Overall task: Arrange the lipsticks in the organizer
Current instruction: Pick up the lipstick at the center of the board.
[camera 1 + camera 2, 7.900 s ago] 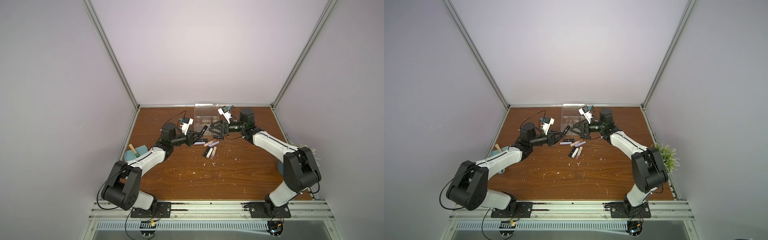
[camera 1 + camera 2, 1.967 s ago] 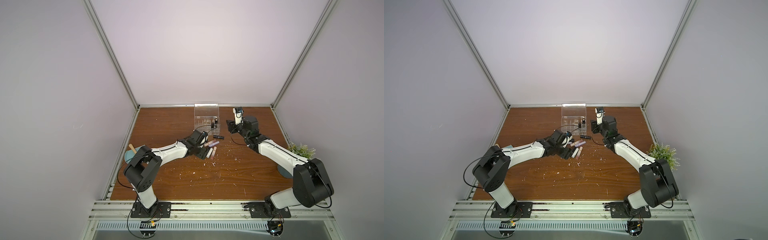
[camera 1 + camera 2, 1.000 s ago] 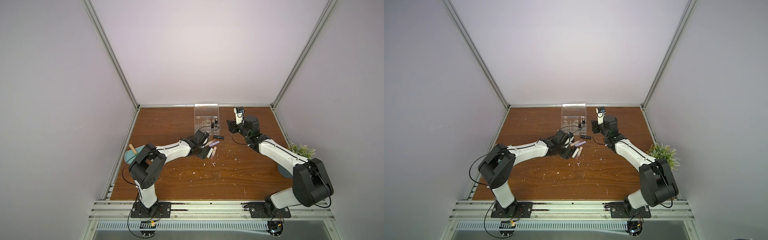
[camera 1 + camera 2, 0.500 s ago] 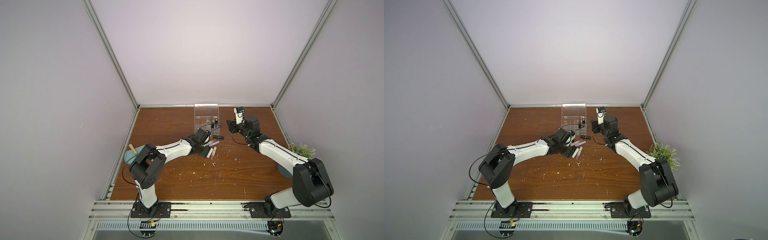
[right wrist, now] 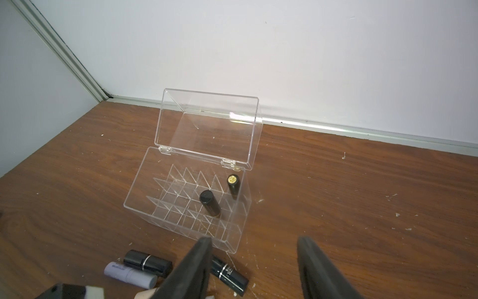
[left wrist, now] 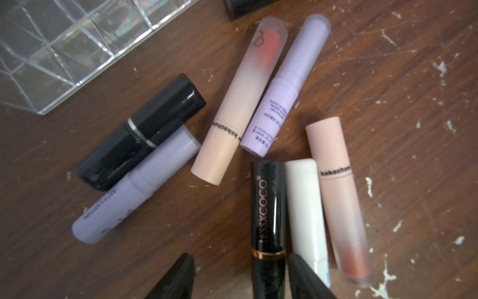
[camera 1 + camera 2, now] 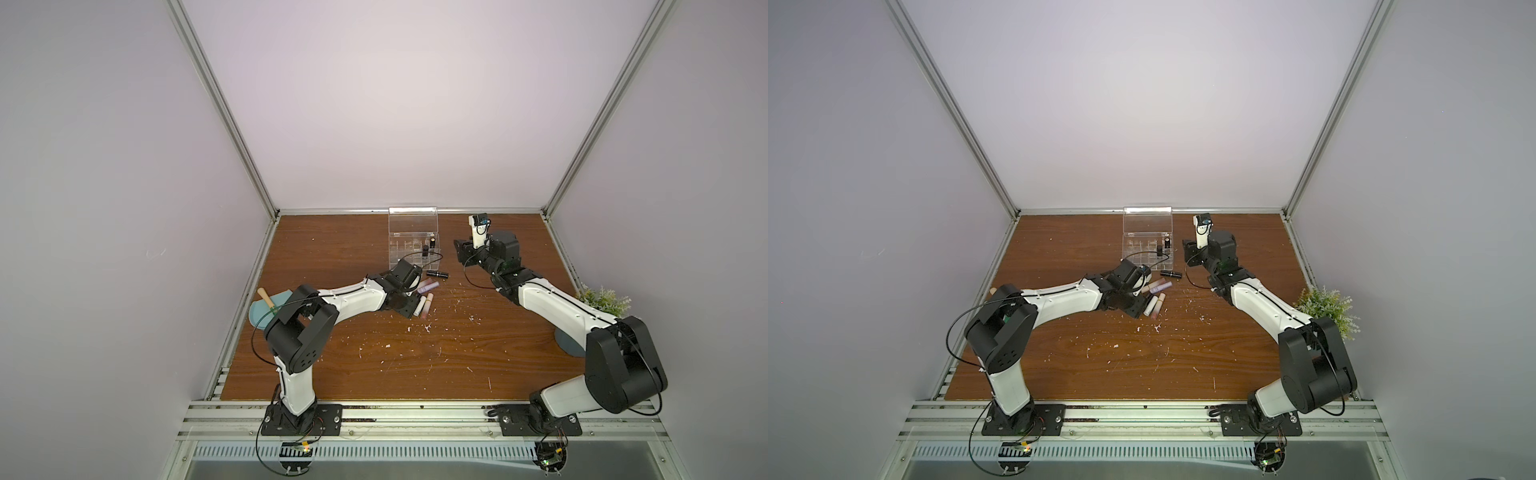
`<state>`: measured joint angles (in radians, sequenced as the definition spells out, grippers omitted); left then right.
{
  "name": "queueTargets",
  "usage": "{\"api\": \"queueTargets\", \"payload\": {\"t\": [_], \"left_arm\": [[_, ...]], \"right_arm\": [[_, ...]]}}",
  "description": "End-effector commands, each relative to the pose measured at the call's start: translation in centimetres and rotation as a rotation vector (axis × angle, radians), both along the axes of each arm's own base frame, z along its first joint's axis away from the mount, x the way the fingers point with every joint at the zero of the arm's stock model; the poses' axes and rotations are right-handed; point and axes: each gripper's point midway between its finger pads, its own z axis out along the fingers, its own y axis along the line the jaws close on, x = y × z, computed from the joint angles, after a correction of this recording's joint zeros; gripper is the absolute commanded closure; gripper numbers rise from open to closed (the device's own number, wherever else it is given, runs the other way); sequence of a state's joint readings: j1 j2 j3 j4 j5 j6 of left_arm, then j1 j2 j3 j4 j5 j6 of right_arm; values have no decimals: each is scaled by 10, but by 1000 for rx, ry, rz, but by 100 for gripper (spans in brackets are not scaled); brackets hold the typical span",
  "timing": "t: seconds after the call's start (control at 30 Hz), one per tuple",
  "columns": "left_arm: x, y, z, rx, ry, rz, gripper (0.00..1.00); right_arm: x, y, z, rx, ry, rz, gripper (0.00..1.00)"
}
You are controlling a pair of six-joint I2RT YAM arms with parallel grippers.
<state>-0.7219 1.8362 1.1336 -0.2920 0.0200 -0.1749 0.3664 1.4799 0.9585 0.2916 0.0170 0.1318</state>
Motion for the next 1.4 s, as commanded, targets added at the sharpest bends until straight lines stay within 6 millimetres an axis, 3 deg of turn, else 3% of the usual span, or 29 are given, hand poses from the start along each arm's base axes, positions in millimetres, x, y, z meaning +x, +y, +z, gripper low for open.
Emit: {"api": "queueTargets", "payload": {"t": [0.0, 0.4, 0.83, 1.37], "left_arm": [[-2, -2, -4, 26, 8, -11, 39], [-2, -5, -15, 38, 29, -36, 44], [-6, 1, -16, 57, 31, -38, 67], [-16, 4, 5, 13, 18, -46, 83]], "right_arm": [[1, 1, 17, 30, -39, 9, 41], [2, 0, 16, 31, -37, 7, 41], [2, 0, 16, 32, -36, 5, 41], [1, 0, 18, 36, -38, 10, 41]]}}
